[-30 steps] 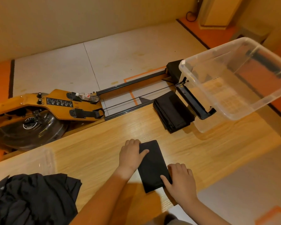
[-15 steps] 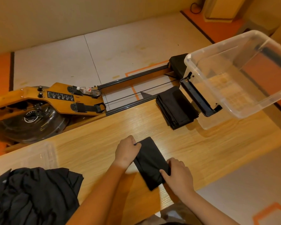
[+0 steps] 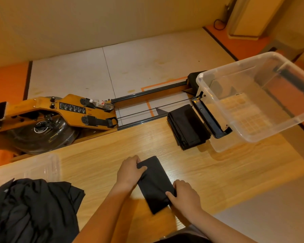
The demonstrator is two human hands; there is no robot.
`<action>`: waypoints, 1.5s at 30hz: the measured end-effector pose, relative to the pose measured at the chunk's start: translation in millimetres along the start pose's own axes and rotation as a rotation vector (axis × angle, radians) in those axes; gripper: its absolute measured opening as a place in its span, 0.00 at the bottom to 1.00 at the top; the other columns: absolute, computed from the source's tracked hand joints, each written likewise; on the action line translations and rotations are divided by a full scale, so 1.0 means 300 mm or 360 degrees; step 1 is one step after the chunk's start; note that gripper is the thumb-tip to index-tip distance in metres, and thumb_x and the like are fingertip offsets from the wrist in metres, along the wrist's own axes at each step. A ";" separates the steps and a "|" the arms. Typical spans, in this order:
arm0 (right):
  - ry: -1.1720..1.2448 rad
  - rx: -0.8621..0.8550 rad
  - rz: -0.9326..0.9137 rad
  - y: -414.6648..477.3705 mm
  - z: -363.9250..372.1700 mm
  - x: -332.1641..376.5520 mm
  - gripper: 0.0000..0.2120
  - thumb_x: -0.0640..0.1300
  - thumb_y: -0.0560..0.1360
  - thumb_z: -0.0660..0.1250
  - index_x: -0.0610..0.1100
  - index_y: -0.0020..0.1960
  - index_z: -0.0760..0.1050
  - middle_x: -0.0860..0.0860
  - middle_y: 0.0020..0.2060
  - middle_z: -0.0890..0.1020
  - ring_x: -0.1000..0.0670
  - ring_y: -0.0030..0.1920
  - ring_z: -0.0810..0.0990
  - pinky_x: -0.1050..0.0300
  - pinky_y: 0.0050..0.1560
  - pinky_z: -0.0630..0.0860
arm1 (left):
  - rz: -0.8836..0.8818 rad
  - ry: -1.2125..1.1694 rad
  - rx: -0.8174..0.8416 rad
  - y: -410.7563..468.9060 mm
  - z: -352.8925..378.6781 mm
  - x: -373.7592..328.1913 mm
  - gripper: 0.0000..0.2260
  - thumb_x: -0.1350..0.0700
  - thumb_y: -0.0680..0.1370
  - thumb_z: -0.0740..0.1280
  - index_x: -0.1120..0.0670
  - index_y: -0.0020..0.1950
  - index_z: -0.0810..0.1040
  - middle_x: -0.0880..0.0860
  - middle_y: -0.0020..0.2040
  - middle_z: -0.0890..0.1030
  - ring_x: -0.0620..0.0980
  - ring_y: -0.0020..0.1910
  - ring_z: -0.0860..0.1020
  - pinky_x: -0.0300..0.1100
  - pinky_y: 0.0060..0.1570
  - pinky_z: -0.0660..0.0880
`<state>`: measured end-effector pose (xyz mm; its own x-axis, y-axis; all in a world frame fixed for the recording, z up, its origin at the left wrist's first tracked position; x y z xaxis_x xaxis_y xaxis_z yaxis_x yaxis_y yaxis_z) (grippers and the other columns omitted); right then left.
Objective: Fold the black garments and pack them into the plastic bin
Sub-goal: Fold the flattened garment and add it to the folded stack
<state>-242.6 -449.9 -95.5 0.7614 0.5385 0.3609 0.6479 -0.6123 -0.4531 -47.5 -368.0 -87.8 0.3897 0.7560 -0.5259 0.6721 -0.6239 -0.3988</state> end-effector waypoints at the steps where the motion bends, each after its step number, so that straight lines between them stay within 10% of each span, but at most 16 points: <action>1: 0.0020 0.0027 -0.0001 0.005 -0.002 -0.005 0.11 0.59 0.77 0.61 0.52 0.48 0.66 0.56 0.45 0.71 0.55 0.47 0.71 0.62 0.41 0.67 | 0.0018 0.0017 0.0008 -0.001 0.003 -0.008 0.07 0.51 0.75 0.69 0.50 0.43 0.72 0.50 0.43 0.77 0.48 0.44 0.74 0.41 0.36 0.67; 17: 0.0891 -0.0007 0.0118 0.065 -0.065 -0.105 0.09 0.41 0.77 0.66 0.44 0.52 0.65 0.48 0.38 0.78 0.49 0.38 0.79 0.58 0.36 0.72 | -0.0146 0.0091 0.0149 -0.043 0.024 -0.002 0.22 0.50 0.77 0.68 0.53 0.29 0.62 0.50 0.27 0.64 0.48 0.27 0.64 0.43 0.30 0.58; 28: 0.0884 -0.0216 0.0205 0.086 -0.055 -0.122 0.26 0.51 0.73 0.72 0.48 0.65 0.64 0.49 0.53 0.74 0.51 0.48 0.77 0.61 0.43 0.74 | -0.0222 -0.0036 -0.0143 -0.121 0.058 -0.014 0.17 0.44 0.78 0.65 0.55 0.37 0.71 0.50 0.36 0.74 0.46 0.34 0.72 0.41 0.33 0.68; 37: 0.0684 -0.0075 0.0060 0.079 -0.044 -0.131 0.25 0.41 0.73 0.72 0.47 0.66 0.67 0.52 0.53 0.69 0.57 0.45 0.74 0.68 0.43 0.70 | -0.0227 -0.0140 0.0008 -0.080 0.068 0.029 0.13 0.52 0.73 0.73 0.53 0.48 0.69 0.49 0.43 0.75 0.47 0.40 0.73 0.40 0.35 0.68; 45: 0.0697 -0.0117 0.0015 0.076 -0.024 -0.132 0.12 0.34 0.71 0.70 0.46 0.44 0.69 0.51 0.44 0.72 0.54 0.44 0.72 0.65 0.39 0.67 | -0.0356 0.0003 0.0441 -0.047 0.114 -0.002 0.19 0.58 0.70 0.73 0.55 0.56 0.69 0.53 0.51 0.77 0.51 0.49 0.77 0.44 0.44 0.76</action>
<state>-257.7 -489.3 -114.1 0.6948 0.2466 0.6756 0.6290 -0.6639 -0.4044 -78.6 -366.3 -107.6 0.2535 0.8800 -0.4016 0.5446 -0.4730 -0.6926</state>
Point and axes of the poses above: each hand's wrist, its own y-axis towards the middle knuckle, its own z-axis out of the palm, x = y × z, the point moved 2 cm from there along y, towards the middle knuckle
